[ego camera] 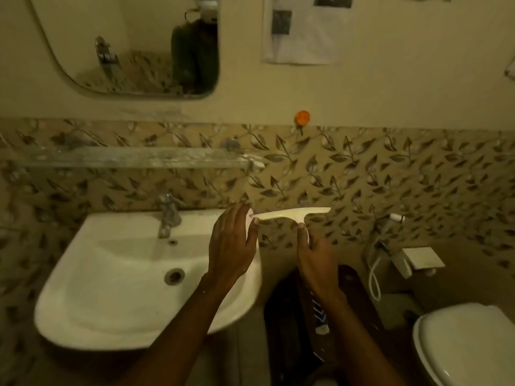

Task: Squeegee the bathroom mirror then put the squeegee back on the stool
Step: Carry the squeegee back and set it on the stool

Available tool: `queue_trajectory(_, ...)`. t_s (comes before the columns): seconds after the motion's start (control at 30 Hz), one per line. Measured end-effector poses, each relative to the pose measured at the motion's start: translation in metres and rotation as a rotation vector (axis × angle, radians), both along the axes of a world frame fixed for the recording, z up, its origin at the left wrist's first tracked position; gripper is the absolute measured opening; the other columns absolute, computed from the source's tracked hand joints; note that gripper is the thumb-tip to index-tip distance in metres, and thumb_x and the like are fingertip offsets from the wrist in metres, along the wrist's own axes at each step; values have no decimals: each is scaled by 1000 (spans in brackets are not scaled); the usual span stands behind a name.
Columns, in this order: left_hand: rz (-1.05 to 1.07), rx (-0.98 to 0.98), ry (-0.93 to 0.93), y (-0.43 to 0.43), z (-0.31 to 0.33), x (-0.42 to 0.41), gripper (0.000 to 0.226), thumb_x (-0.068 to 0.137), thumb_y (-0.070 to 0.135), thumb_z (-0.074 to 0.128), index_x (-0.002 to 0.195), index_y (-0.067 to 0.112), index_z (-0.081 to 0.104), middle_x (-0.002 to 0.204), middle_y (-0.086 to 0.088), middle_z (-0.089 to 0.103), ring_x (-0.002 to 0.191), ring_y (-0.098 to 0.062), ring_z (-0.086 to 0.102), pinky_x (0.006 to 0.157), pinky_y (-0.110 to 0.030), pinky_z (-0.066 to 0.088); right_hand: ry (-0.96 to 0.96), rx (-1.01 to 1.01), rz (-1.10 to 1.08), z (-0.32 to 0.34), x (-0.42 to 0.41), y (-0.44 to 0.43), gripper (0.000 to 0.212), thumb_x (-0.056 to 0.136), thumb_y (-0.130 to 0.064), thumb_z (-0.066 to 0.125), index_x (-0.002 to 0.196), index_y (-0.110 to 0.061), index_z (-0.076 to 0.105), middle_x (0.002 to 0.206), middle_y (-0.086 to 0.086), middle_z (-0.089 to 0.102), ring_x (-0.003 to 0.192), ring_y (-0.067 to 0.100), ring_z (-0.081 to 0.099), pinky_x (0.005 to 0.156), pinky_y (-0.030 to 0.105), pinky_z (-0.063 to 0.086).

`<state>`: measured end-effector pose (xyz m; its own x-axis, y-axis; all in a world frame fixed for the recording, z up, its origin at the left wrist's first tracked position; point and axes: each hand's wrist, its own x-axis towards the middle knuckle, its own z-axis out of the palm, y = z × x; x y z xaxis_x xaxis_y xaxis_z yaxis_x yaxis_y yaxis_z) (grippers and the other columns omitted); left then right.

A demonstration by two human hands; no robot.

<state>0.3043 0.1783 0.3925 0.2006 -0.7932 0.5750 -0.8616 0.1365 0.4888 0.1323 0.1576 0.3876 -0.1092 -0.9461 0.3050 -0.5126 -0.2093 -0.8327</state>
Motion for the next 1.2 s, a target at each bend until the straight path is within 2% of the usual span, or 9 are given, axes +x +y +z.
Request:
queue_trajectory(0.1,14,24,27,6,-11,-49,39,99,30,44,133,11,53,140,-6,53,134,-22,45,110,-36,37,-27,72,-22,-12,-45,4,53,96,-58,32,100,-18,67,88,-1,70,82,12,64,73,36,53)
queue_trajectory(0.3,7,110,81,-5,-41,-127,44,98,32,43,135,11,50,140,-7,53,132,-23,46,110,-36,34,-41,201,-117,-38,-113,-11,45,96,-56,31,71,-28,55,66,-7,61,63,5,58,54,26,39)
queue_trajectory(0.43,-14,204,127,-33,-84,-169,53,98,44,31,139,15,45,144,-5,48,135,-21,41,111,-33,31,-23,258,-165,-74,-149,-38,52,93,-62,28,79,-23,59,69,-7,62,67,9,60,57,28,42)
queue_trajectory(0.6,-65,326,109,-69,-120,-215,54,98,47,25,140,17,42,145,-3,47,136,-18,40,112,-34,31,11,380,-157,-114,-194,-71,53,92,-64,28,94,-23,61,89,-2,68,84,17,64,78,40,54)
queue_trajectory(0.77,-92,386,118,-91,-159,-254,45,98,34,41,135,10,51,140,-9,53,134,-24,45,107,-43,40,51,425,-137,-158,-233,-112,50,97,-53,34,119,-18,62,109,7,69,100,26,63,85,35,49)
queue_trajectory(0.9,-40,480,114,-105,-212,-285,44,97,26,48,136,5,51,143,-14,50,137,-28,42,111,-44,37,71,535,-145,-216,-256,-147,51,97,-52,33,110,-14,64,99,10,69,95,29,63,82,37,48)
queue_trajectory(1.0,3,549,120,-127,-257,-296,47,100,31,42,142,10,44,149,-9,43,141,-23,35,116,-40,30,107,565,-116,-263,-263,-171,51,98,-51,31,122,-15,58,103,15,68,97,34,63,87,48,50)
queue_trajectory(1.1,16,598,113,-151,-303,-302,50,100,36,33,144,14,39,152,-5,38,144,-19,27,118,-37,24,117,611,-63,-312,-266,-193,59,95,-59,27,104,-13,62,97,12,68,91,30,64,82,44,52)
queue_trajectory(1.2,28,631,123,-172,-340,-308,52,100,38,30,143,11,40,152,-8,38,144,-22,28,118,-39,24,165,649,-4,-352,-262,-208,57,97,-54,27,113,-11,60,104,14,67,98,32,63,86,43,50)
